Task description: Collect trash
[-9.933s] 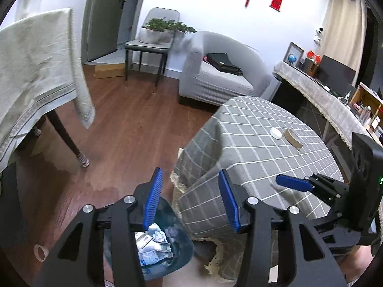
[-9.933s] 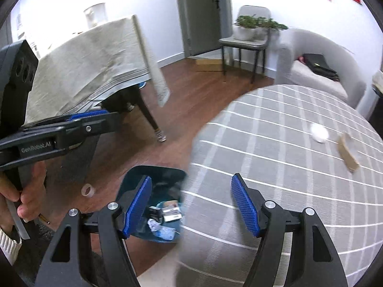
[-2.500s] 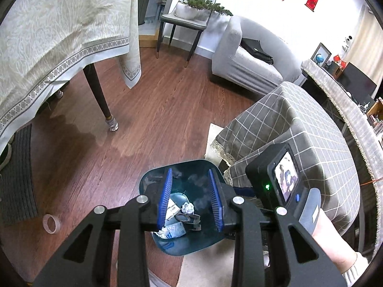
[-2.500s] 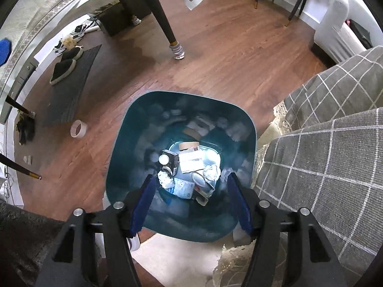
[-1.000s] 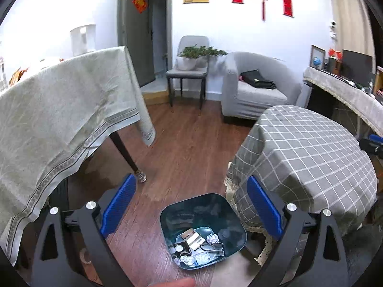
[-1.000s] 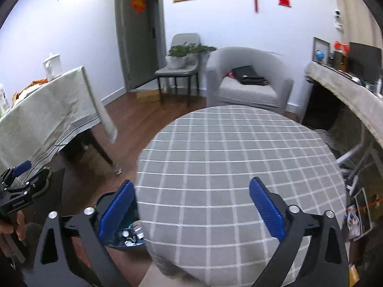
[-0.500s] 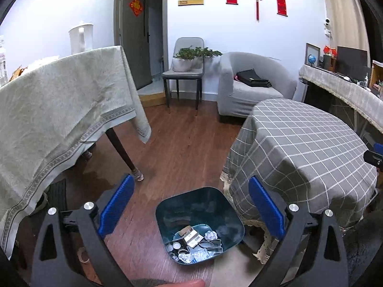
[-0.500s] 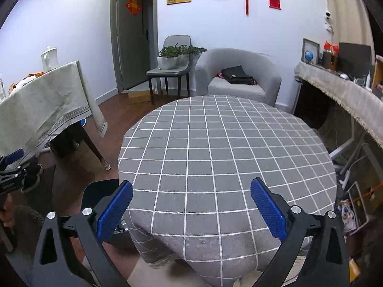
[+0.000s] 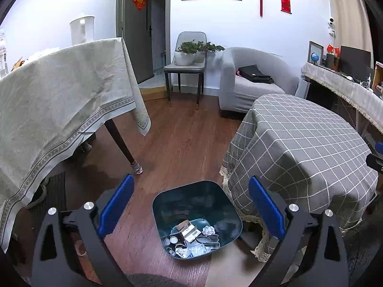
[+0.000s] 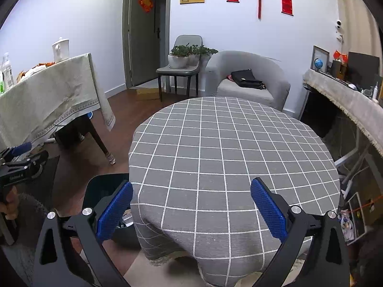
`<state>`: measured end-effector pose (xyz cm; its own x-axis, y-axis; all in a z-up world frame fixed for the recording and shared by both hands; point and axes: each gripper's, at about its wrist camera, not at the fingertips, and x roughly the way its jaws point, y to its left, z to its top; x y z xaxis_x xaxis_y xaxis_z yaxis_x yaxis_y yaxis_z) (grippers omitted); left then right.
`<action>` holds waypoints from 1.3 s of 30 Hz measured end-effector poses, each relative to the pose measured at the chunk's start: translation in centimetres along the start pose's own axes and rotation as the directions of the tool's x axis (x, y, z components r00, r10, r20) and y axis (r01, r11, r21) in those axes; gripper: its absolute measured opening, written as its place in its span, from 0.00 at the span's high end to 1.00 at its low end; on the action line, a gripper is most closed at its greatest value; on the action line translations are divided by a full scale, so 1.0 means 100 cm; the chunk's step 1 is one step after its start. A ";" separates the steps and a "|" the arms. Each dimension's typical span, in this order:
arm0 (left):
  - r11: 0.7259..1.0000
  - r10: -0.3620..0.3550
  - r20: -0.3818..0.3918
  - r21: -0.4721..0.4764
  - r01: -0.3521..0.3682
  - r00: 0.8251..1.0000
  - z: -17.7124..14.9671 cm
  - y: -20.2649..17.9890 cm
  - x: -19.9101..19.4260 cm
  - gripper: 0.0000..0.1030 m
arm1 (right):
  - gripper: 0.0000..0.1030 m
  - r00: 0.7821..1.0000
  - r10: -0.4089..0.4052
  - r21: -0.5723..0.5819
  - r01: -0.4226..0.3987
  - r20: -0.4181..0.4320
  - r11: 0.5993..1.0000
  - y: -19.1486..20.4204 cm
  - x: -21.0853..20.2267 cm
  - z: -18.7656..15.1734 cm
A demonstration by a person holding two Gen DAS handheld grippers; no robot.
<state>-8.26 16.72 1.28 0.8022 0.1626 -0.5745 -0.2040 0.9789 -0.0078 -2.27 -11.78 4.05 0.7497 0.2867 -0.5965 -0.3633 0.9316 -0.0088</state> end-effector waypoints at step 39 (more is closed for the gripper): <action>1.000 0.003 0.004 -0.010 -0.003 1.000 -0.001 0.002 -0.002 0.05 | 0.03 1.000 0.005 0.001 -0.005 -0.004 1.000 0.004 0.000 -0.001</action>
<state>-8.50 16.86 1.32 0.8039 0.1661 -0.5712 -0.2123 0.9771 -0.0146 -2.46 -11.40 3.93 0.7456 0.2907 -0.5996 -0.3666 0.9304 -0.0049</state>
